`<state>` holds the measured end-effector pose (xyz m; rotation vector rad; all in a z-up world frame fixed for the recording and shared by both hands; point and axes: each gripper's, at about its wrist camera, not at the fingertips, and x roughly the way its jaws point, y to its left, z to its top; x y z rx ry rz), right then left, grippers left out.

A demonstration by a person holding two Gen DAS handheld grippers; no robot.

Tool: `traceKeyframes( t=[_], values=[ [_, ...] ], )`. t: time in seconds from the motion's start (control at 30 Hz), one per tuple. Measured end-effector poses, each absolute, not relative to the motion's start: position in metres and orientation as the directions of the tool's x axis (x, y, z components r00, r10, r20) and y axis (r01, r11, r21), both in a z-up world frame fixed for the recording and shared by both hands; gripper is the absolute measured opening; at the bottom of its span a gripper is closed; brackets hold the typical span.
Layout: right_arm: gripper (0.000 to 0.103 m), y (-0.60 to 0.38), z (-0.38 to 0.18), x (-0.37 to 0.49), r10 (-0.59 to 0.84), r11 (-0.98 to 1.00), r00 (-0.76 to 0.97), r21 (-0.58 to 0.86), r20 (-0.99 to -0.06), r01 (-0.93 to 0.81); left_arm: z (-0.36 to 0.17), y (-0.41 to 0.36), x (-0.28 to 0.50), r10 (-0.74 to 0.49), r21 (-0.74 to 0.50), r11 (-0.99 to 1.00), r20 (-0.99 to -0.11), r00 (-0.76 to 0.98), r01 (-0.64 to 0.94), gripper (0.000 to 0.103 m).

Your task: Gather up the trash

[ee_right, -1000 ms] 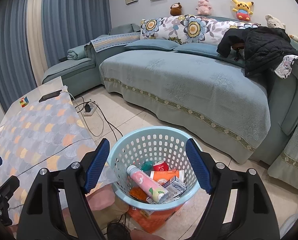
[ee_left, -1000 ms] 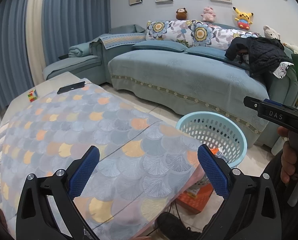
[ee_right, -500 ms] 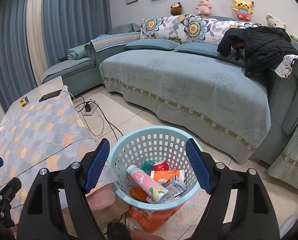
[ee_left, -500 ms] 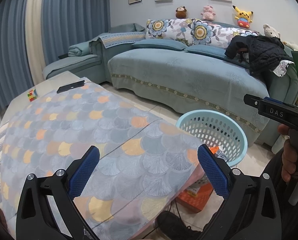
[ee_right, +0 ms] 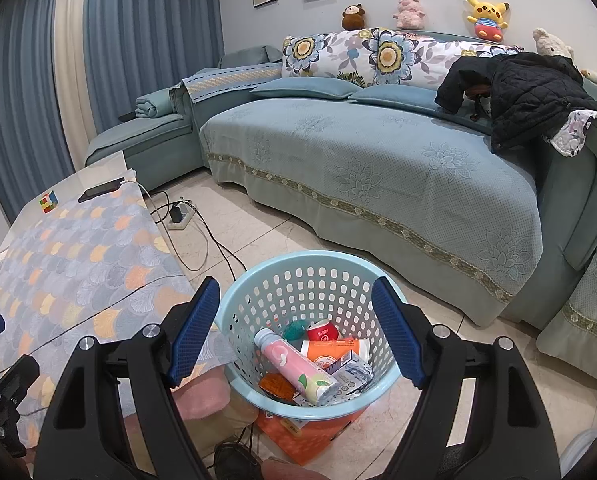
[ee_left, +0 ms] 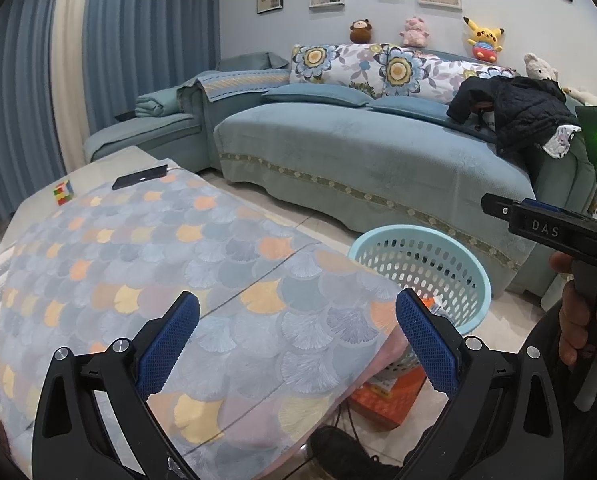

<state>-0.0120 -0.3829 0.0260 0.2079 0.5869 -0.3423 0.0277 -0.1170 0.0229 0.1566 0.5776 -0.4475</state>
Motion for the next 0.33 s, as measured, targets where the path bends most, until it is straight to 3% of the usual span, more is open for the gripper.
traceKeyframes(
  t=[0.33],
  values=[
    [0.074, -0.3819, 0.0250, -0.0118, -0.255, 0.923, 0.778, 0.095, -0.574, 0.372, 0.0199, -0.1157, 0.0318, -0.342, 0.034, 0.898, -0.574, 0.744, 0.440, 0.095]
  ],
)
